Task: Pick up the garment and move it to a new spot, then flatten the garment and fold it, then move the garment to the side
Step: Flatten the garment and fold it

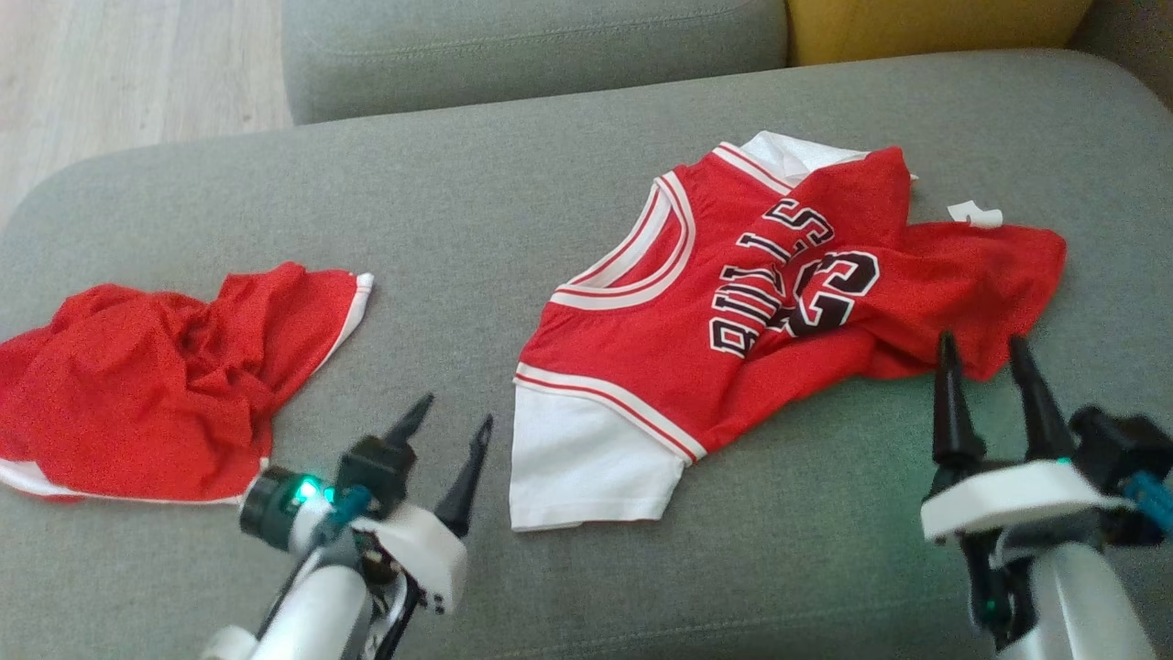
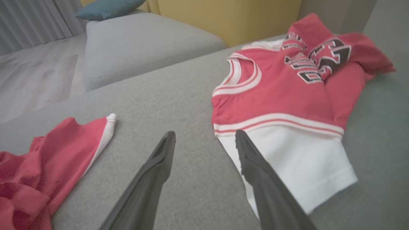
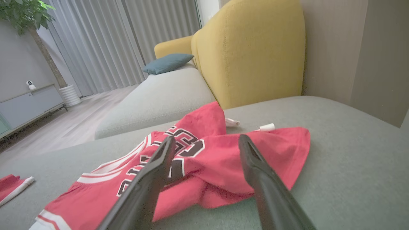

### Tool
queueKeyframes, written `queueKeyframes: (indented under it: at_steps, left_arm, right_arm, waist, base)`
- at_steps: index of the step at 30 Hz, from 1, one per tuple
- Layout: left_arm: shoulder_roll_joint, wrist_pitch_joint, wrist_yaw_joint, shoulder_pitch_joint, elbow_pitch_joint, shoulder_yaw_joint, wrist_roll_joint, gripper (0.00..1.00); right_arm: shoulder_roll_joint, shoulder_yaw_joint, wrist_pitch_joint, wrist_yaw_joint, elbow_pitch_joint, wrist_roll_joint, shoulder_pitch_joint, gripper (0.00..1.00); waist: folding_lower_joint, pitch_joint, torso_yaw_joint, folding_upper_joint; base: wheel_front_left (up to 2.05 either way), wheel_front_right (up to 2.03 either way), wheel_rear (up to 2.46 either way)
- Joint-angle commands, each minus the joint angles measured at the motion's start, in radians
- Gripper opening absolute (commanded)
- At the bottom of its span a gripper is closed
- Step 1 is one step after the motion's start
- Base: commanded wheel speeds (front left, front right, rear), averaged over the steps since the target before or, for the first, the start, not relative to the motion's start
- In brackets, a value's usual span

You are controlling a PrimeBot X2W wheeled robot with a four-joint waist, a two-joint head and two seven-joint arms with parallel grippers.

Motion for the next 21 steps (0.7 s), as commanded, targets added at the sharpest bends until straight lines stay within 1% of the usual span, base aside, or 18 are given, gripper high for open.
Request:
queueKeyframes:
  at_steps: [1,5,9,12,15,18,21]
  left_arm:
    - [0.002,-0.014,0.016,-0.033,-0.039,0.059,-0.018,1.0]
    - [-0.026,-0.02,0.057,-0.015,-0.097,0.128,-0.074,1.0]
    - [-0.052,-0.021,0.082,0.012,-0.196,0.191,-0.109,1.0]
    - [-0.063,-0.021,0.078,0.032,-0.239,0.208,-0.115,1.0]
    - [-0.067,-0.021,0.067,0.04,-0.254,0.204,-0.104,1.0]
    - [-0.071,-0.021,0.06,0.038,-0.259,0.203,-0.096,1.0]
    - [-0.075,-0.021,0.056,0.032,-0.263,0.209,-0.094,1.0]
  right_arm:
    - [-0.004,0.033,0.009,0.004,-0.033,0.005,0.001,1.0]
    - [-0.004,0.062,0.028,0.004,-0.033,0.003,0.032,1.0]
    - [-0.004,0.077,0.056,0.004,-0.016,-0.031,0.046,1.0]
    - [-0.004,0.071,0.085,0.004,0.017,-0.092,0.033,1.0]
    - [-0.004,0.027,0.119,0.004,0.075,-0.142,0.009,1.0]
    - [-0.004,-0.037,0.134,0.004,0.14,-0.115,-0.026,1.0]
    - [-0.004,-0.079,0.133,0.004,0.199,-0.081,-0.065,1.0]
  waist:
    - [0.0,-0.004,0.0,-0.0001]
    - [0.0,-0.015,0.008,-0.0001]
    - [0.0,-0.011,0.023,-0.0001]
    - [0.0,0.0,0.037,-0.0001]
    - [0.0,0.01,0.054,-0.0001]
    - [0.0,0.026,0.073,-0.0001]
    - [0.0,0.043,0.088,-0.0001]
  base:
    - [0.0,0.0,0.0]
    - [0.0,0.0,0.0]
    - [0.0,0.0,0.0]
    - [0.0,0.0,0.0]
    - [0.0,0.0,0.0]
    - [0.0,0.0,0.0]
    - [0.0,0.0,0.0]
